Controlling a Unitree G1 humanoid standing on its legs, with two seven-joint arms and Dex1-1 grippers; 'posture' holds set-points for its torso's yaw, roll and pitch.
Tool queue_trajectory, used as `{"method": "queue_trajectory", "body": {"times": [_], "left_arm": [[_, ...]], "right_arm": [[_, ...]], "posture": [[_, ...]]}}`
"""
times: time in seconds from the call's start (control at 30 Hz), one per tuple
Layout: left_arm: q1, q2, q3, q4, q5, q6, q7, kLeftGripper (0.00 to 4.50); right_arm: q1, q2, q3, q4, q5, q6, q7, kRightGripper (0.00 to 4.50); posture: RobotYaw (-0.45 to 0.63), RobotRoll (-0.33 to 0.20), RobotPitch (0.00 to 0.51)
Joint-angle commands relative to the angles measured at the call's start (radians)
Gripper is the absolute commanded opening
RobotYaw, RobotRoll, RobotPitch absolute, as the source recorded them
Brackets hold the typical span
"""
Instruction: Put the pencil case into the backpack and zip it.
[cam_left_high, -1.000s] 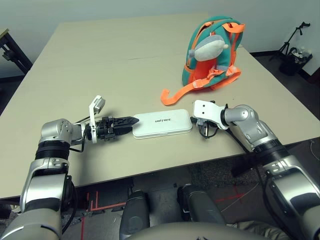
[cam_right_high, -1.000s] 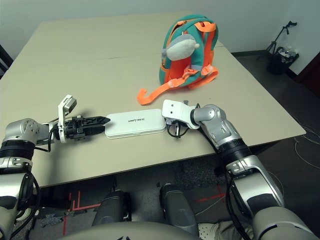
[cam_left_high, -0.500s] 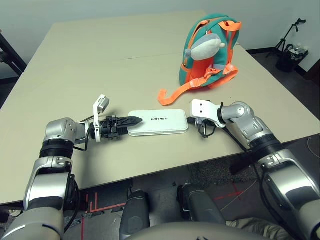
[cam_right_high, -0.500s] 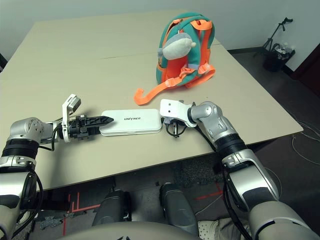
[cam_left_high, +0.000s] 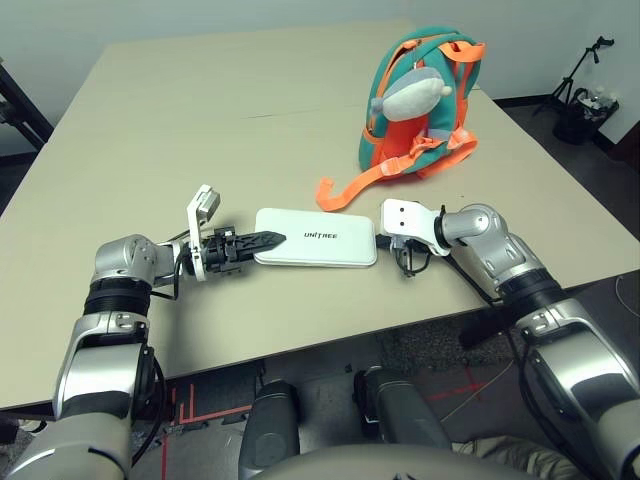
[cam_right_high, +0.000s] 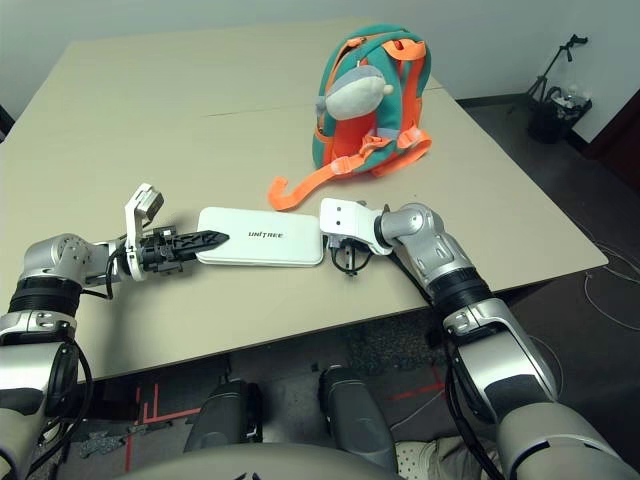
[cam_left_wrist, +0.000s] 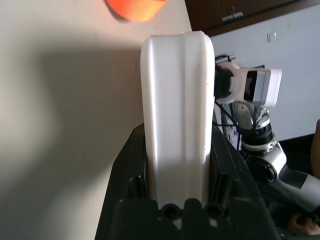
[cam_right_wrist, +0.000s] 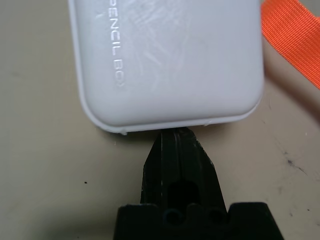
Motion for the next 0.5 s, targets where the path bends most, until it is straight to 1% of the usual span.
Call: {"method": "queue_trajectory", "body": {"times": [0.03, 0.13, 0.2, 0.23, 0.3, 0.4, 0.5], "left_arm": [[-0.013, 0.013, 0.042, -0.043, -0.008, -0.018, 0.041, 1.38], [0.014, 0.014, 0.051, -0.106, -0.019, -0.037, 0.033, 1.38], [0.043, 0.011, 0.065, -0.185, -0.042, -0.046, 0.025, 1.38], [0.058, 0.009, 0.074, -0.227, -0.054, -0.054, 0.023, 1.38], [0.078, 0.003, 0.105, -0.295, -0.086, -0.043, 0.036, 1.38], [0.088, -0.01, 0.175, -0.378, -0.144, -0.013, 0.079, 1.32], [0.106, -0.007, 0.216, -0.465, -0.197, 0.031, 0.112, 1.32]], "right_arm": [[0.025, -0.005, -0.004, 0.007, 0.035, 0.042, 0.012, 0.0], [0.016, -0.059, -0.07, 0.005, 0.08, 0.085, 0.002, 0.0], [0.009, -0.102, -0.115, 0.006, 0.112, 0.113, -0.015, 0.0], [0.006, -0.123, -0.136, 0.007, 0.124, 0.124, -0.024, 0.18], [0.001, -0.16, -0.184, 0.001, 0.163, 0.162, -0.034, 0.63], [0.008, -0.216, -0.261, -0.027, 0.227, 0.228, -0.03, 1.75], [0.009, -0.261, -0.331, -0.045, 0.282, 0.293, -0.038, 2.95]], "posture": [[-0.08, 0.0, 0.103], [-0.08, 0.0, 0.104], [-0.08, 0.0, 0.105], [-0.08, 0.0, 0.106], [-0.08, 0.0, 0.106], [-0.08, 0.0, 0.105], [-0.07, 0.0, 0.103]]}}
